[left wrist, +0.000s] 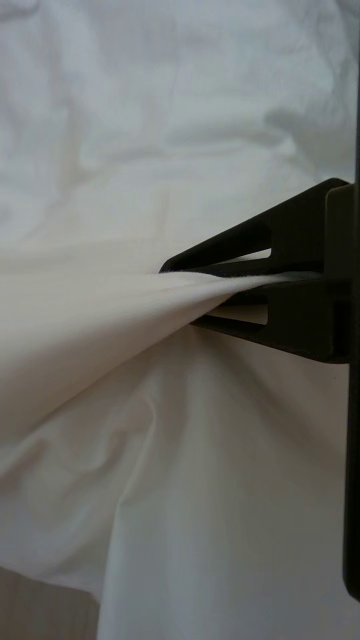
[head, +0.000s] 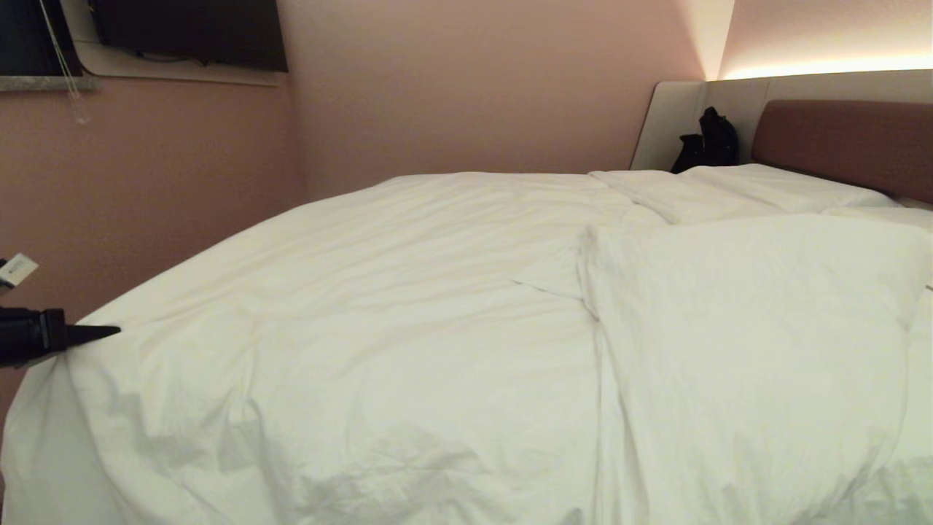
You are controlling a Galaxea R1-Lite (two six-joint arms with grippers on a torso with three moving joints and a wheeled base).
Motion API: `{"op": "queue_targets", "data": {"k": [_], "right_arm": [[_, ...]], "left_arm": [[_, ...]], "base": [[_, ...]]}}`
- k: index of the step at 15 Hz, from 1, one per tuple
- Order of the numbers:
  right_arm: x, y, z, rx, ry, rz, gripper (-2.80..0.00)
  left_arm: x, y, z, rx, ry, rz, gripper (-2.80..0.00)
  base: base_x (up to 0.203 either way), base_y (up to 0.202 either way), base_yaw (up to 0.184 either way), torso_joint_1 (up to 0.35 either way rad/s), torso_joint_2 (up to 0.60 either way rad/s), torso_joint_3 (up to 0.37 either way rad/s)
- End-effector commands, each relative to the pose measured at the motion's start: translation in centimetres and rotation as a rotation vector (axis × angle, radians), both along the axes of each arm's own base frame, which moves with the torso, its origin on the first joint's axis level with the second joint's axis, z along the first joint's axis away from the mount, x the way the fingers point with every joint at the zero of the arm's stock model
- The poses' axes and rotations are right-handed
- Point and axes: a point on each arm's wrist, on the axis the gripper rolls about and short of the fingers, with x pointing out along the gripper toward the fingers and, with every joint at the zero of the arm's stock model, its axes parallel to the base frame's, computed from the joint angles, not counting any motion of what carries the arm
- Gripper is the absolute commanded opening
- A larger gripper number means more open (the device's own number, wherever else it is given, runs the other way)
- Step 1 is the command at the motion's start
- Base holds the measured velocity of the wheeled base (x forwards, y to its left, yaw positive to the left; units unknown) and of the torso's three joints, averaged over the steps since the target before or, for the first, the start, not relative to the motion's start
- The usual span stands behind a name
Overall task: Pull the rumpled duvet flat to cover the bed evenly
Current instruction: Flatten the corners of the folded blanket
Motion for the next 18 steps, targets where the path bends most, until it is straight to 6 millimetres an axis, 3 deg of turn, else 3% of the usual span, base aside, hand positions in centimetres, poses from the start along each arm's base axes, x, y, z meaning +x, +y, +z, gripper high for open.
{"op": "queue_targets", "data": {"k": [1,3,4,11,15,18], "right_arm": [[0.0,0.0,0.0,0.0,0.0,0.0,-2.8],[0.0,0.0,0.0,0.0,0.0,-0.001,-2.8],[0.0,0.0,0.0,0.0,0.0,0.0,-2.8],[0.0,0.0,0.0,0.0,0.001,0.0,-2.8],[0.0,0.0,0.0,0.0,0.0,0.0,-2.8],[0.0,0.0,0.0,0.0,0.0,0.0,-2.8]], "left_arm": [[-1.2,-1.8,2.4,0.015,-0.046,-0.032,-2.8],[-1.0,-3.3,2.3,0.0,-0.04,-0.071,-2.8],[-0.9,-3.4,2.0,-0.004,-0.032,-0.073,0.0],[0.9,-1.2,-2.8,0.177,0.11,0.045,0.0],[1.5,0.2,-4.2,0.35,0.16,0.168,0.0],[1.4,0.6,-5.8,0.358,0.202,0.182,0.0]], "base": [[0.0,0.0,0.0,0.0,0.0,0.0],[0.0,0.0,0.0,0.0,0.0,0.0],[0.0,0.0,0.0,0.0,0.0,0.0],[0.0,0.0,0.0,0.0,0.0,0.0],[0.0,0.0,0.0,0.0,0.0,0.0],[0.0,0.0,0.0,0.0,0.0,0.0]]}}
